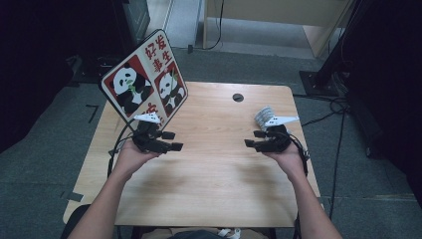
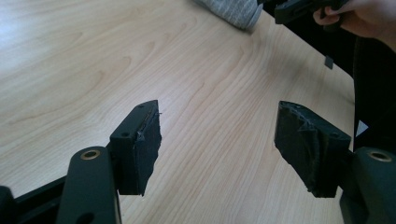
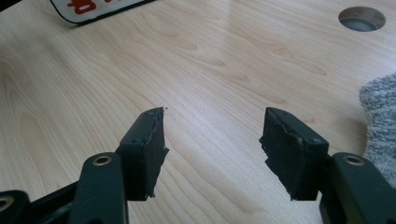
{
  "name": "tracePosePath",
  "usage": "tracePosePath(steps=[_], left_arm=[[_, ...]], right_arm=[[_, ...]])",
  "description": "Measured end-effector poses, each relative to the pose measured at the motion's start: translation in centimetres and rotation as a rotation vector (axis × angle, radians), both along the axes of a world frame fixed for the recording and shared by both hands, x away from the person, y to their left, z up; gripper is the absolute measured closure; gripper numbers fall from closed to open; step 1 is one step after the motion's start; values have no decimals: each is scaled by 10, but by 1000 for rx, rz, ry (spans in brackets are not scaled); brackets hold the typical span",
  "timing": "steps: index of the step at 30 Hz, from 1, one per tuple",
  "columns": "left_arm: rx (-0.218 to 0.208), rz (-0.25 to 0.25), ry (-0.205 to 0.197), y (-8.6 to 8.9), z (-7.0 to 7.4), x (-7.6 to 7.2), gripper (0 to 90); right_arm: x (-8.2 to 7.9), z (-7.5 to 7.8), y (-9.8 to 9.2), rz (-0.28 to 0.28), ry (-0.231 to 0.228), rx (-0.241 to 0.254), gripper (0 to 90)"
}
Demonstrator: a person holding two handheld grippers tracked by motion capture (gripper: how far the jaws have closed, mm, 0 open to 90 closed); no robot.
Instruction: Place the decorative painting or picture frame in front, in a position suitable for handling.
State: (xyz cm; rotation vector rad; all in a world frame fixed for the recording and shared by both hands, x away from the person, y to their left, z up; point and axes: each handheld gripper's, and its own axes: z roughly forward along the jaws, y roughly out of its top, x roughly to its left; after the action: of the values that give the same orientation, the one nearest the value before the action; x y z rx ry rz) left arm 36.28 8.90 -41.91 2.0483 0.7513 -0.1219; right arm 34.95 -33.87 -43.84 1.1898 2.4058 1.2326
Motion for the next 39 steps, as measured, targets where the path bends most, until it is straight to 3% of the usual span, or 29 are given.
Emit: tracePosePath(steps=[8, 18, 23, 29, 32, 36, 39], left_arm=[[21, 27, -6, 16, 4, -7, 310], [5, 87, -17, 41, 10, -11, 322], [3, 123, -26, 56, 13, -14, 340], [-15, 171, -20, 74, 19, -15, 381], [-6, 191, -40, 84, 27, -17, 385], [3, 214, -27, 94, 27, -18, 396], [33, 236, -22, 105, 28, -19, 401]], right_arm=[[4, -1, 3, 11, 8, -4, 395], [8, -3, 6, 17, 29, -25, 392], [8, -2, 5, 15, 22, -22, 392], [11, -8, 7, 13, 49, -11, 392], [11, -8, 14, 40, 44, -38, 391], [10, -8, 15, 40, 45, -31, 389], [10, -8, 14, 41, 47, -29, 388]])
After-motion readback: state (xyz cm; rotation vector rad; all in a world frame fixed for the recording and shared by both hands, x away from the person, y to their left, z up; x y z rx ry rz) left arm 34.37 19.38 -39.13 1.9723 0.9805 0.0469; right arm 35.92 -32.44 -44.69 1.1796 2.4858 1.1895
